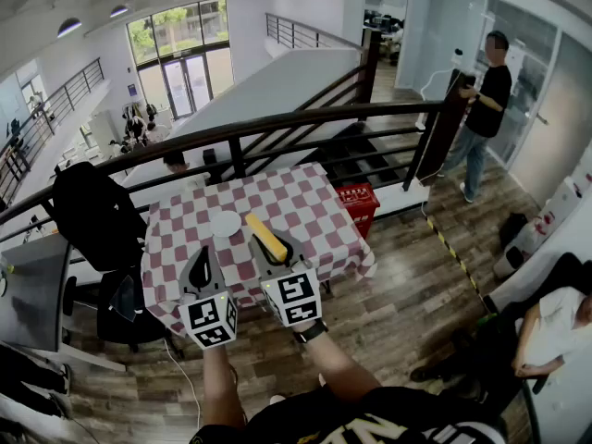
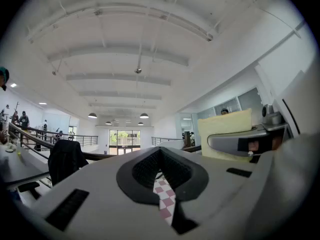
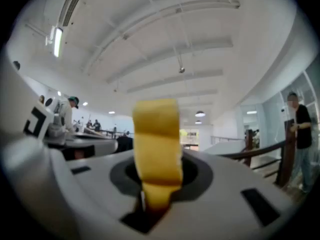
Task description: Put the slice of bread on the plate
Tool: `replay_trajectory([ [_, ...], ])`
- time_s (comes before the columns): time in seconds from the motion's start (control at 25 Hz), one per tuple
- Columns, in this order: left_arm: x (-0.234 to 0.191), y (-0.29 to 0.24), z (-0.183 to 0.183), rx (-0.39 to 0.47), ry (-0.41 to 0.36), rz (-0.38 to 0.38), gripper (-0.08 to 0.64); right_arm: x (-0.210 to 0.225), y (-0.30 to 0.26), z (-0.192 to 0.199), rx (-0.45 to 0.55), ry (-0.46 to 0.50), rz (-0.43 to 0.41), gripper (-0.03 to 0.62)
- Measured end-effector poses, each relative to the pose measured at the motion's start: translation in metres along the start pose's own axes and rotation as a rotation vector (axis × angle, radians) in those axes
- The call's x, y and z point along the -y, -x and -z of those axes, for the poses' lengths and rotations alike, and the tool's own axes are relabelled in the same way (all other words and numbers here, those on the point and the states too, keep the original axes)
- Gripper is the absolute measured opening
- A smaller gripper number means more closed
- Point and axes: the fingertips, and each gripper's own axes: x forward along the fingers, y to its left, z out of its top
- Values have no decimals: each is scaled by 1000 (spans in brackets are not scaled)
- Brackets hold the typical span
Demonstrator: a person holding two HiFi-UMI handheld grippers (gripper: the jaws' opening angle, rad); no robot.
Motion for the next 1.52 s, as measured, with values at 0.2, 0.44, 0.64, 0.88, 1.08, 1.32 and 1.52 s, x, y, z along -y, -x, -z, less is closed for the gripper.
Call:
replay_trajectory([
  [0.2, -9, 39, -2, 37, 36, 46, 15, -28, 27, 6, -2, -2, 33, 95],
  [0.44, -21, 74, 1, 50, 67, 90, 15, -61, 46, 14, 2, 0, 56, 95],
  [0.64, -41, 89, 12, 44, 98, 77, 15, -78, 44, 25, -16, -27, 64, 95],
  [0.88, -65, 90, 32, 5, 113, 20, 15, -79, 20, 41, -37, -86, 31, 95],
  [1.08, -94, 74, 50, -10, 99, -41, 15, -83, -24, 58, -45, -98, -38, 95],
  [1.32, -111, -3, 48, 6, 43, -62, 15, -62, -111, 68, -58, -136, -119, 95],
  [1.52, -118, -92, 19, 59, 5, -76, 15, -24, -194, 51, -32, -187, -179, 95],
])
